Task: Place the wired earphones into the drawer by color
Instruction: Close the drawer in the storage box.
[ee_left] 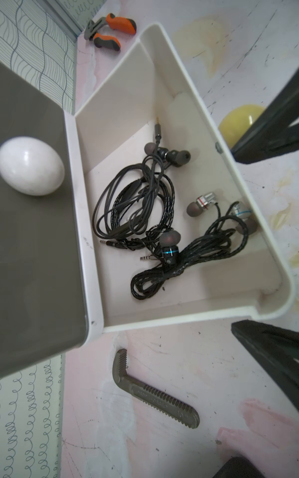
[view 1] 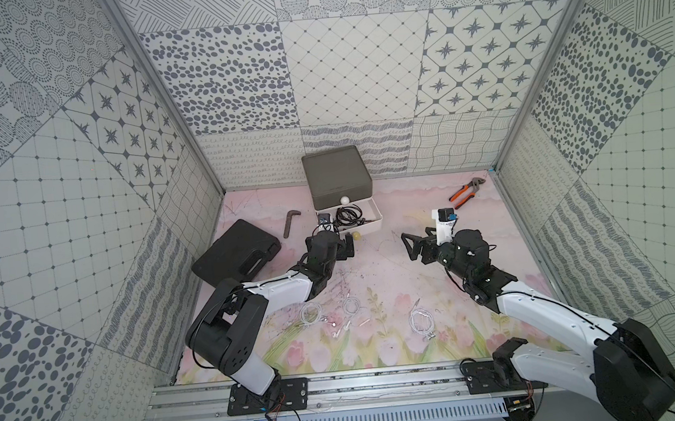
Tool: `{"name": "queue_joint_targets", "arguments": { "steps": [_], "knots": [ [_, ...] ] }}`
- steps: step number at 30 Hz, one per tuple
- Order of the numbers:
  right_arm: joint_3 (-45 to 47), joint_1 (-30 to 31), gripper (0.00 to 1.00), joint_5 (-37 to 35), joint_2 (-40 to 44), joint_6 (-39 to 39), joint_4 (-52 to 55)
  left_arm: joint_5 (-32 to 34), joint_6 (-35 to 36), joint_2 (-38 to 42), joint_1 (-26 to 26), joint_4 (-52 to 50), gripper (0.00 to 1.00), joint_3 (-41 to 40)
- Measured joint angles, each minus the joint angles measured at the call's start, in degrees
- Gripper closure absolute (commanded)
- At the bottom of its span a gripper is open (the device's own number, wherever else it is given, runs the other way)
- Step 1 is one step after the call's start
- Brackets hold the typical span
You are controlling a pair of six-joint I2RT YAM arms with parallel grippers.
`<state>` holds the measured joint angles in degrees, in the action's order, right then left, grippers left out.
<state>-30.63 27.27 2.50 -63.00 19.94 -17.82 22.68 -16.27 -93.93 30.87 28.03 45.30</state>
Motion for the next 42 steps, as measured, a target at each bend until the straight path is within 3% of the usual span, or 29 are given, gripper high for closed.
{"name": "queue_joint_targets", "arguments": {
  "steps": [42],
  "knots": [
    [-0.55,-0.02,0.03,7.3,0.02,-3.91,2.19,-2.89,-0.09,-15.96,-8.09,15.47,0.01,9.11]
  ]
}}
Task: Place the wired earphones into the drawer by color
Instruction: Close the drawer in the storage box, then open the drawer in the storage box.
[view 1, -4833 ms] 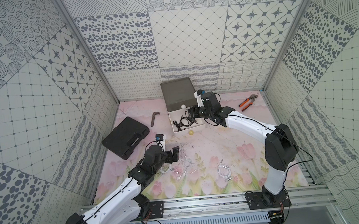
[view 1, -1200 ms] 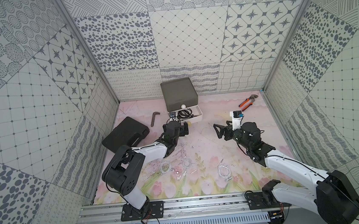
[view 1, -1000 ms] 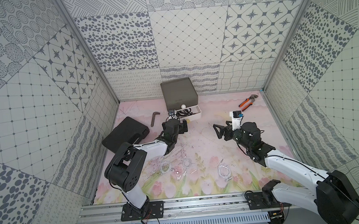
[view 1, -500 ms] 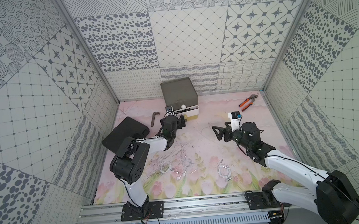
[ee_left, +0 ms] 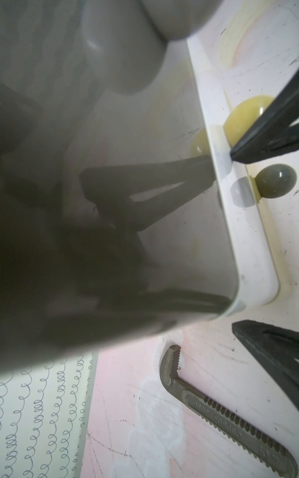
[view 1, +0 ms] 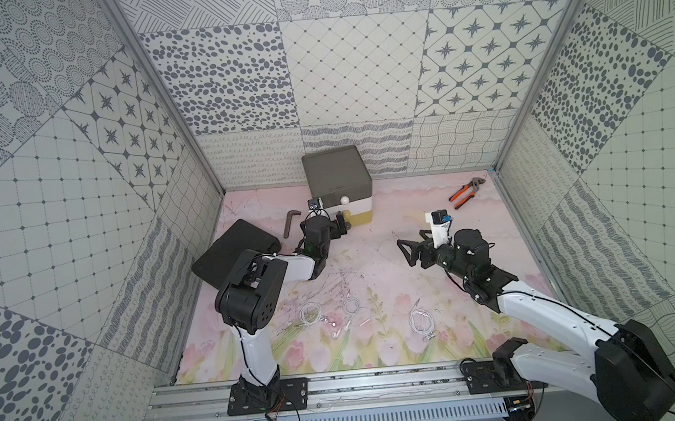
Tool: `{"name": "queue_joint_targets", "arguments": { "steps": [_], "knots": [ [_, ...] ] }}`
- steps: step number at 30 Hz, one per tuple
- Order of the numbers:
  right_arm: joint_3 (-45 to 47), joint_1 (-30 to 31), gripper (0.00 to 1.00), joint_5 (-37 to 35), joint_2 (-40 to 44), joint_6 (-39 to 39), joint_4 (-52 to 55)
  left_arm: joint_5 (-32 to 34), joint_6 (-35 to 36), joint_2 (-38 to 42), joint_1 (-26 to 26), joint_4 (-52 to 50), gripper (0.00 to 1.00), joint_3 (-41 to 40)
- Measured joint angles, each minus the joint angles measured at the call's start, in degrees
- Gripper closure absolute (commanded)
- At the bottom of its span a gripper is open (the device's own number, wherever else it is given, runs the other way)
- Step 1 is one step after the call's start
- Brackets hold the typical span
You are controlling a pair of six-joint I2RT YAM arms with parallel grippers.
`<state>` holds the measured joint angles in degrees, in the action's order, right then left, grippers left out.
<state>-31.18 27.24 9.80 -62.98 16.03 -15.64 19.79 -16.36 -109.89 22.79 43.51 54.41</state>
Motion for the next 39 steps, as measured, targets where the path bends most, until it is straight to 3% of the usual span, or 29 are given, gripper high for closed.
{"name": "queue_joint_targets", "arguments": {
  "steps": [7,15,24,32,39],
  "knots": [
    [-1.38,0.0,0.03,1.22,-2.43,-0.02,1.03,-0.66,-0.83,1.77,-0.13,-0.02,0.01,-1.38],
    [-4.24,0.0,0.03,4.39,-8.0,2.27,1.36,-3.54,-5.31,12.79,-0.44,-1.68,0.01,-8.15],
    [-9.16,2.82,0.04,5.03,-20.33,12.39,-3.61,-10.86,-10.54,26.27,-0.44,-10.1,0.01,-12.96],
    [-15.06,6.97,0.14,0.61,-32.83,24.52,-10.43,-18.29,-13.03,39.08,-0.44,-21.75,0.01,-16.76],
    [-20.57,9.27,0.21,-4.5,-42.66,31.19,-14.97,-21.35,-12.2,45.51,-0.44,-27.58,0.01,-21.64]
  ]
}}
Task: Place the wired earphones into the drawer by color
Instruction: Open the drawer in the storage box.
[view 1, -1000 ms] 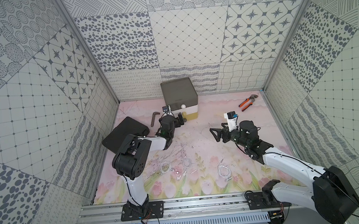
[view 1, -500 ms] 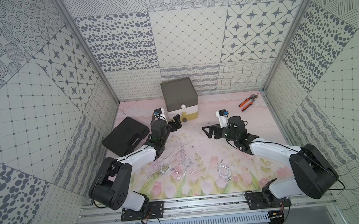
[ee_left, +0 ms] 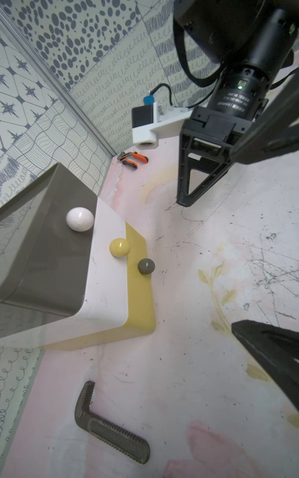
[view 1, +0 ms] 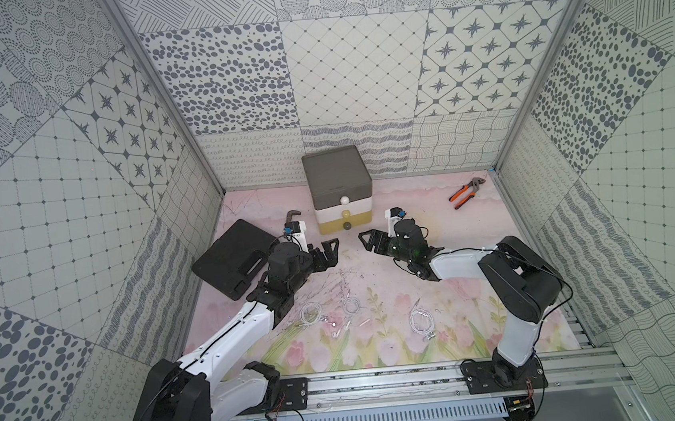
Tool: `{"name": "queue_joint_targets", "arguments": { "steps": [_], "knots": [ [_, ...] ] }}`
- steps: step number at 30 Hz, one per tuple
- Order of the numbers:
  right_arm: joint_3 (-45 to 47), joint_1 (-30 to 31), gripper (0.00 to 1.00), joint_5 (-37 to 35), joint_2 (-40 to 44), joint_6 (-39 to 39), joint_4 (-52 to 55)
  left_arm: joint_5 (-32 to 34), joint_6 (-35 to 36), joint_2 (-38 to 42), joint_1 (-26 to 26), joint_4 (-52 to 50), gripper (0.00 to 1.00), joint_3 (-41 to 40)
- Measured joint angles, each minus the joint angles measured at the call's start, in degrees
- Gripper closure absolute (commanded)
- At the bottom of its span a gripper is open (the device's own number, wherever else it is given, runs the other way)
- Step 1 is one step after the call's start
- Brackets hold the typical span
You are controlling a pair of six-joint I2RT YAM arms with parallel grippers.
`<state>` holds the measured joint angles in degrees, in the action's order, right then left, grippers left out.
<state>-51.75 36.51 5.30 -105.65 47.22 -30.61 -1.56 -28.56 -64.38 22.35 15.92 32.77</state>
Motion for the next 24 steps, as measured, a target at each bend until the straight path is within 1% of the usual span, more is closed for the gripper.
{"name": "queue_joint_targets", "arguments": {
  "steps": [6,10,14,24],
  "knots": [
    [-4.2,1.46,0.26,-3.37,-6.23,3.04,-3.37,-1.4,0.66,1.95,0.0,-1.88,0.01,-2.93],
    [-7.28,1.73,0.26,-4.72,-10.38,4.35,-4.35,-2.03,0.9,2.89,0.0,-1.88,0.01,-3.89],
    [-10.01,1.75,0.29,-5.95,-13.68,5.2,-4.74,-2.21,1.29,4.28,0.0,-1.88,0.01,-4.9],
    [-16.41,1.75,0.35,-7.04,-18.78,6.43,-5.25,-0.98,1.77,6.93,0.0,-1.88,0.01,-6.25]
  ]
}}
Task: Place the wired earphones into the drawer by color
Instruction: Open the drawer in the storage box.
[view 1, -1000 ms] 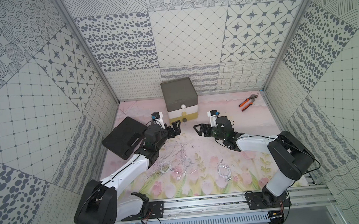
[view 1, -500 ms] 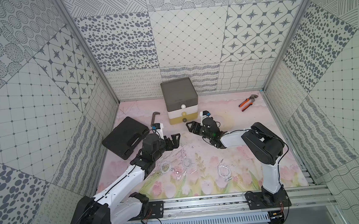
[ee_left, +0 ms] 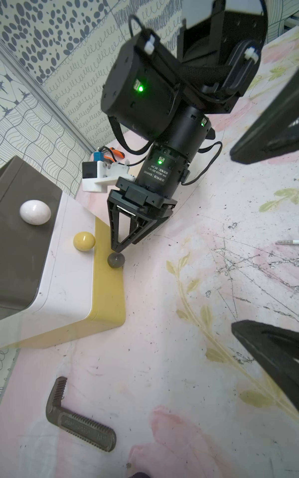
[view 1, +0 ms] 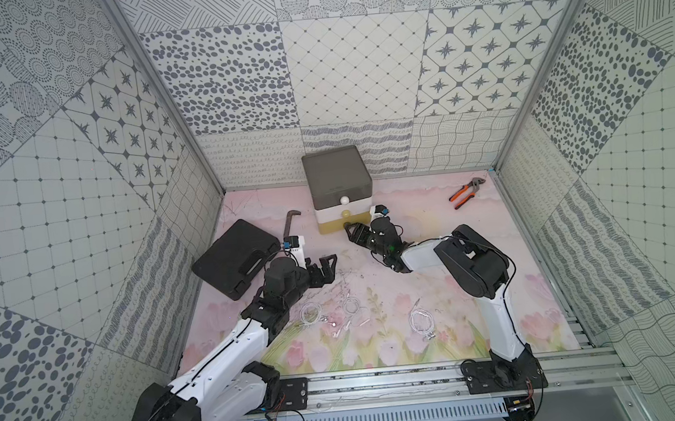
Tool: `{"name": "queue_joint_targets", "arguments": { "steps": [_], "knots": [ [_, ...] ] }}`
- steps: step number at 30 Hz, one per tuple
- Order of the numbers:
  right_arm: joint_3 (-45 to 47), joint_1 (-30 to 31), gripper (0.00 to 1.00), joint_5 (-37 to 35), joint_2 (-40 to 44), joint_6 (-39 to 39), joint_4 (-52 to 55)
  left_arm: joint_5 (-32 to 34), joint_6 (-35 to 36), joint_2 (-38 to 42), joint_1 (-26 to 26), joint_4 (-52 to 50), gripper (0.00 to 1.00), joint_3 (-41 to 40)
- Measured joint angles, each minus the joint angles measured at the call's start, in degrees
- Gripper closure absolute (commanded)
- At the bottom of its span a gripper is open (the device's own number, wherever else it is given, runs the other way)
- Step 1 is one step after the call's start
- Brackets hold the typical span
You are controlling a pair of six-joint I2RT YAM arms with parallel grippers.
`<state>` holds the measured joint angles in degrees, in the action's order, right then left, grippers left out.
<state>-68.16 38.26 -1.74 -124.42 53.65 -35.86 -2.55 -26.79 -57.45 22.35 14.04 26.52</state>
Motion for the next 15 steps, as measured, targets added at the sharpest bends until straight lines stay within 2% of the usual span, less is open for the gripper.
{"name": "queue_joint_targets", "arguments": {
  "steps": [15],
  "knots": [
    [-5.44,0.02,0.43,-0.07,-4.28,0.48,0.31,0.48,0.2,0.44,0.0,0.0,0.01,0.0]
  ]
}}
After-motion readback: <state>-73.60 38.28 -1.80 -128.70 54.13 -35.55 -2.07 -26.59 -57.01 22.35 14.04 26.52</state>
